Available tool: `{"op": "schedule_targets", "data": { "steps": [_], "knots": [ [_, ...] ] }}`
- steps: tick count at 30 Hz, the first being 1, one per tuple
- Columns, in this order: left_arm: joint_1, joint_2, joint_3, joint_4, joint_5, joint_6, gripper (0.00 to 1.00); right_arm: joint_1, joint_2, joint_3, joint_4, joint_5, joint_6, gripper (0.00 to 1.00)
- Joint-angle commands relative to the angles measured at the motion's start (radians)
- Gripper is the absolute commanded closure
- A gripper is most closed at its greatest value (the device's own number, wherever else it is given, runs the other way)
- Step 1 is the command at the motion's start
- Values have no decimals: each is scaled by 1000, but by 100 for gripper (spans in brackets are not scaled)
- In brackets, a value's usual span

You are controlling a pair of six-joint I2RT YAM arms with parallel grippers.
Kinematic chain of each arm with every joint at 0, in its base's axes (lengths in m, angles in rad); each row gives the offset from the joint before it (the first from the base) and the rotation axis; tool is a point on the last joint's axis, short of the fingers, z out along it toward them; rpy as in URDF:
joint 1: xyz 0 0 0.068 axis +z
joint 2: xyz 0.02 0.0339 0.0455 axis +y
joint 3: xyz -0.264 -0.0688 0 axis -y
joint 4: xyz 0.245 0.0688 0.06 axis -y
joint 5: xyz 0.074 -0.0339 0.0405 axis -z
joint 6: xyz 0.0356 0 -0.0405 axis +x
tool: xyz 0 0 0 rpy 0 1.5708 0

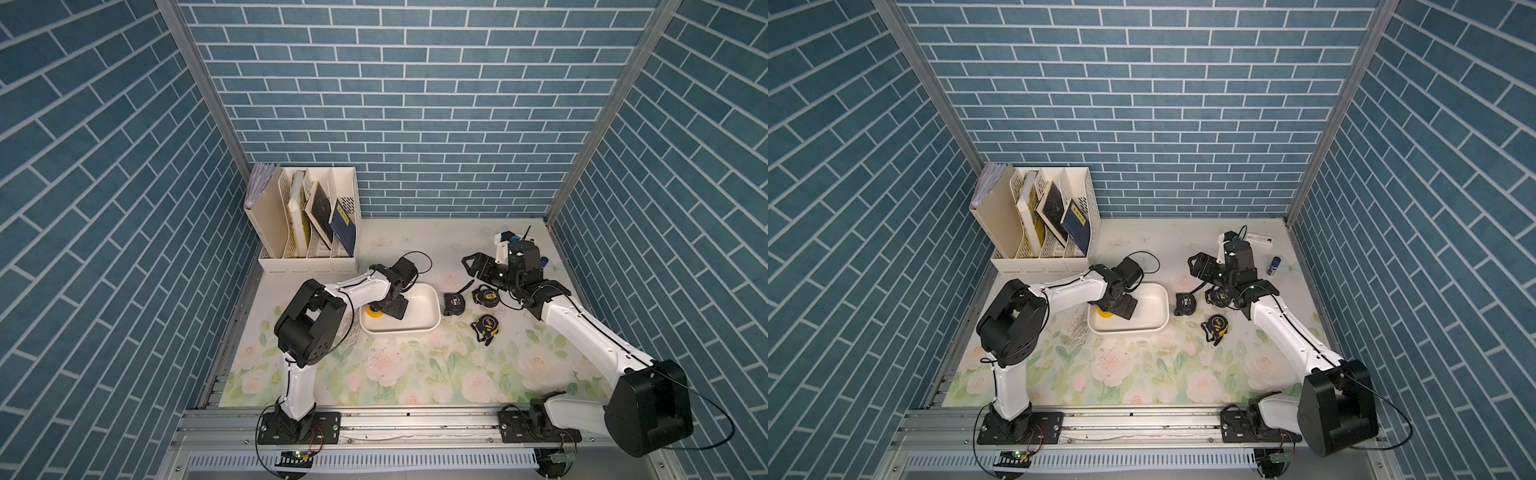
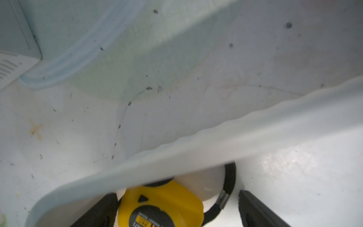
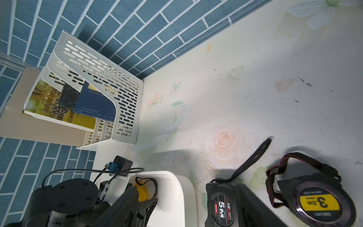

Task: Take the tape measure out of the storage box
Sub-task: Pick up the tape measure from the storage box.

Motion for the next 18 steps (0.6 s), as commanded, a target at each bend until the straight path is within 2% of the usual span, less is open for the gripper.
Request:
{"op": "schedule_targets", "data": {
  "steps": [1,12,18],
  "knots": [
    [-5,18,-11,4,30,6,1,-6,-18,-13,16,15,-12,20],
    [-7,13,-9,-6,88,-7,4,-7,-2,-10,27,7,-9,20],
    [-25,-18,27,-58,55,-29,2,-7,10,-13,38,1,-5,20]
  ]
}}
